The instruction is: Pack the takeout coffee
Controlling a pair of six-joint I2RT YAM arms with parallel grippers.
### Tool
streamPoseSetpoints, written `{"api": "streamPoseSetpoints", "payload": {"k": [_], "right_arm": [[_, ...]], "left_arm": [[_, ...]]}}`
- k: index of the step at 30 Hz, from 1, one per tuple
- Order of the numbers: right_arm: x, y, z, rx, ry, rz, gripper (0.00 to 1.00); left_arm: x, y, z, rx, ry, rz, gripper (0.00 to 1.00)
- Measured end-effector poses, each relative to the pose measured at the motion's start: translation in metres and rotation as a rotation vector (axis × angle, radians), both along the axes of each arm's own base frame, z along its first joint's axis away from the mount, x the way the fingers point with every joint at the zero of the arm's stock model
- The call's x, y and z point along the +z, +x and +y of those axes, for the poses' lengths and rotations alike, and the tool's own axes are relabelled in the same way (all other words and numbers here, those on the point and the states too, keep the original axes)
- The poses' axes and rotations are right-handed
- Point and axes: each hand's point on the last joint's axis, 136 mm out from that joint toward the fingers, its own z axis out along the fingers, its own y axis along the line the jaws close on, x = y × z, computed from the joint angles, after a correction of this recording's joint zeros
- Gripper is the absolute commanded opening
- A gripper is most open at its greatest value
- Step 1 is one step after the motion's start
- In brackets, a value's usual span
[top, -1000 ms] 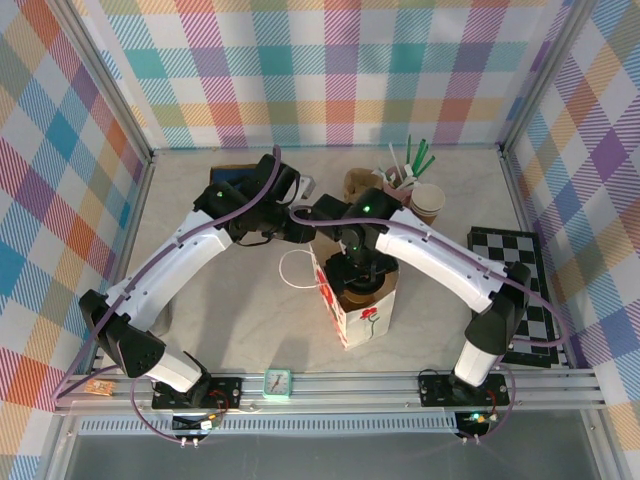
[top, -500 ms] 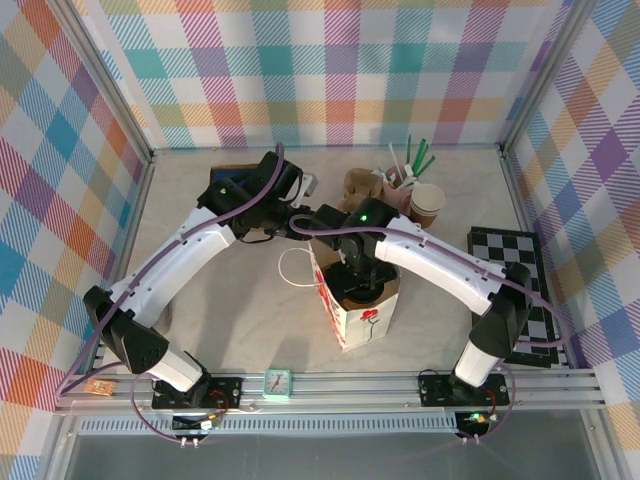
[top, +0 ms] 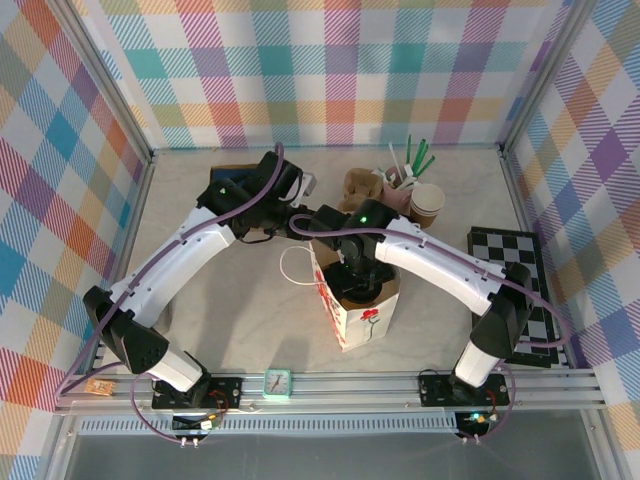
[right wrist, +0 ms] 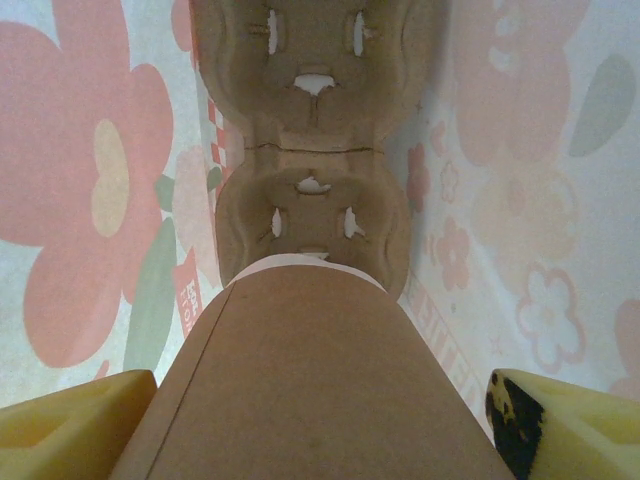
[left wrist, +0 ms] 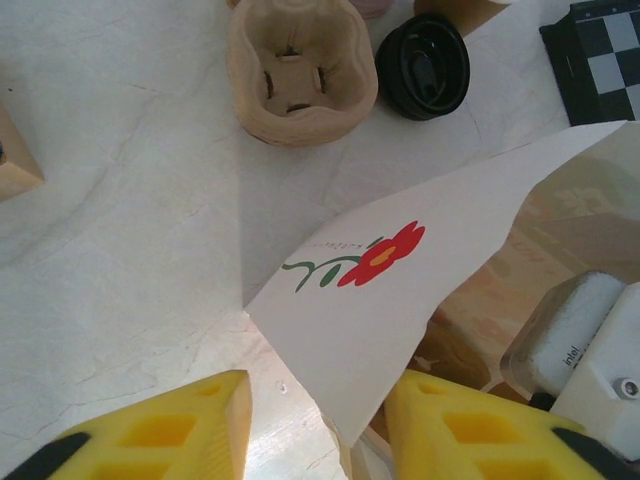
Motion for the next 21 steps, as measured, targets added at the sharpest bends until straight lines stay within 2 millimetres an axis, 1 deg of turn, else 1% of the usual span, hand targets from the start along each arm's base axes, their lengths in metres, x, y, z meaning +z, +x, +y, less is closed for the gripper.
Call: {"api": "streamPoseSetpoints", "payload": {"k": [3,6,11,15,18,21], "right_arm": [[0.000,0.001,0.001,0.000,0.005,-0.004,0.37],[0.000,0.002,0.002,0.000,0.007,-0.009,0.37],[0.001,0.002,0.002,0.000,0.015,-0.014,0.37],[-0.001,0.001,0.000,0.000,0.013,-0.013,0.37],[-0.003,0.000,-0.001,0.000,0.011,-0.012,0.37],[-0.005,0.001,-0.001,-0.001,0.010,-0.012,0.36]], "left_arm": [[0.008,0.000,0.003,0.010,-0.002,-0.017,0.60],[0.018,-0.003,0.011,0.031,-0.004,-0.039,0.66],[0.042,-0.012,0.026,0.066,-0.031,-0.096,0.71],[0.056,-0.022,0.035,0.076,-0.059,-0.124,0.73],[0.056,-0.030,0.040,0.080,-0.072,-0.124,0.73],[0.051,-0.039,0.042,0.068,-0.092,-0.117,0.75]]}}
